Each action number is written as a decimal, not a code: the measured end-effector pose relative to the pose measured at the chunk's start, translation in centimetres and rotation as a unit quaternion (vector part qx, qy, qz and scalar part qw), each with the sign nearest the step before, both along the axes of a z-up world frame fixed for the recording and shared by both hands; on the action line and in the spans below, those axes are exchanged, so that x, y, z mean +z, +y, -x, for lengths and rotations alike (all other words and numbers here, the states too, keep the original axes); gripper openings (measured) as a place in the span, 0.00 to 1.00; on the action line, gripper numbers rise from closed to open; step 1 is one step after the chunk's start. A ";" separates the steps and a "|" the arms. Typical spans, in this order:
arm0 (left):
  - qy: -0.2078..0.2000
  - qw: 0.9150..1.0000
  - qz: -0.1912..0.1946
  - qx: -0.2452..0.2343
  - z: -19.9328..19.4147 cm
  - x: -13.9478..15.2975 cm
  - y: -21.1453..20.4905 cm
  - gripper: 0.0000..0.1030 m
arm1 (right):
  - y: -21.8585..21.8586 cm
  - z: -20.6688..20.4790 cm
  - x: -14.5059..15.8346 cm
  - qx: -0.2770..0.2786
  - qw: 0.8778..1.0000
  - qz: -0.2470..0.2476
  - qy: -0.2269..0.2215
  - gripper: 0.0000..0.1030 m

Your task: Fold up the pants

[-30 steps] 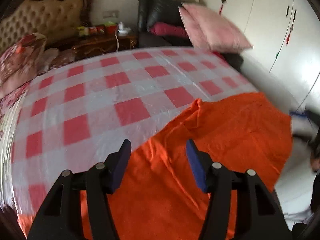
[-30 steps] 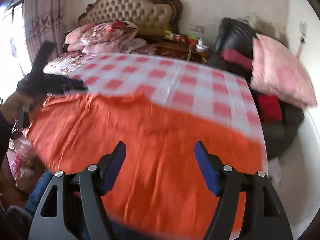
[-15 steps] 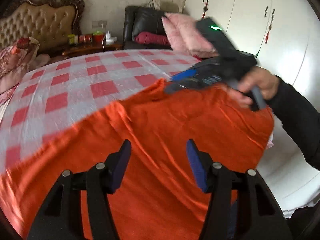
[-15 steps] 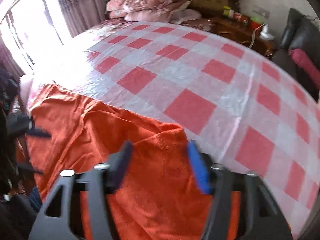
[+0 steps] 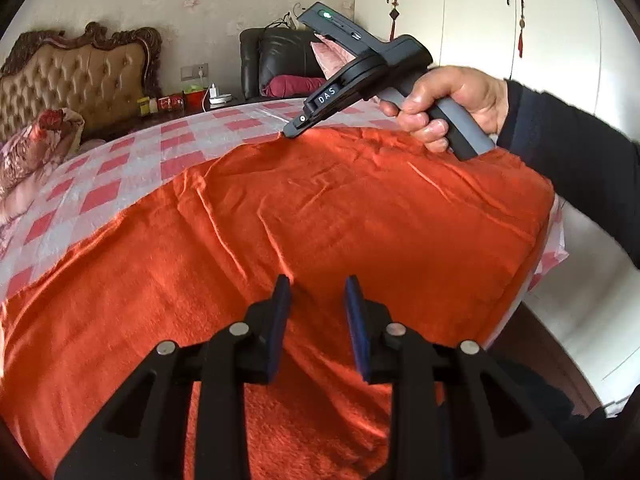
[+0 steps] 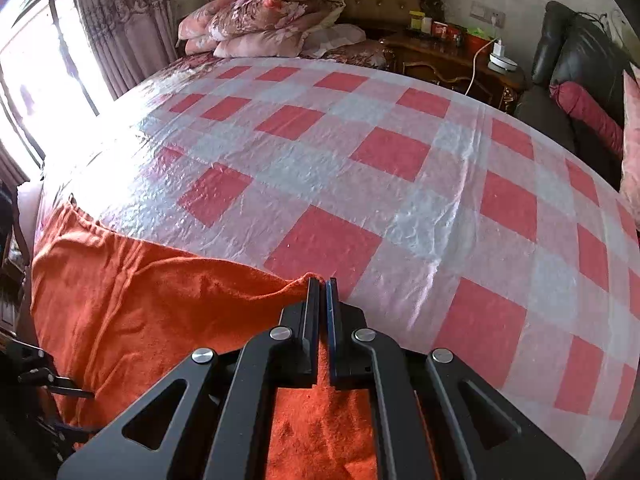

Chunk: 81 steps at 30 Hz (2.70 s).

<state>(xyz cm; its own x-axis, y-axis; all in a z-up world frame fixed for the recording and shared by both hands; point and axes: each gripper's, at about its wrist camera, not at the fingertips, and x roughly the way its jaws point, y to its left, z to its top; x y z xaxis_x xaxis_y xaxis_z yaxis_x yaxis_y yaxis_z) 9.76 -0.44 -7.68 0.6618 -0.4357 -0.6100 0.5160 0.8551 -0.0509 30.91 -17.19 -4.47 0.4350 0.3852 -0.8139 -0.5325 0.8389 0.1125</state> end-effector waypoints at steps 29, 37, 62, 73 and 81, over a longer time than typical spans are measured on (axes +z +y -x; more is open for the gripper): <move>-0.090 0.990 -0.058 0.091 10.9 2.5 5.4 0.38 | -1.5 28.9 -1.4 -0.121 0.971 0.107 -0.174 0.78; -0.113 0.981 -0.155 0.029 10.0 -0.7 -1.3 0.23 | 4.1 31.3 -3.0 -0.081 0.968 0.118 -0.208 0.77; -0.162 0.967 -0.198 -0.001 11.5 0.1 -4.3 0.02 | 2.8 30.7 -4.6 -0.117 0.968 0.105 -0.198 0.83; -0.131 0.972 -0.197 -0.012 11.4 -1.8 -4.0 0.02 | 2.7 30.5 -4.6 -0.118 0.968 0.104 -0.196 0.83; -0.131 0.975 -0.156 0.093 13.6 -0.7 2.6 0.12 | 1.9 31.3 -2.9 -0.112 0.970 0.090 -0.197 0.81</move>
<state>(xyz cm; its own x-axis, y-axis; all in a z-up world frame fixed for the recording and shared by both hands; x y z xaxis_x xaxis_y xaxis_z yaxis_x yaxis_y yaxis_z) -3.83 2.17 -8.33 0.8620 -0.1134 -0.4941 0.3114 0.8875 0.3396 -0.42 -15.24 -7.32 0.7816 0.1130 -0.6134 -0.3073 0.9256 -0.2211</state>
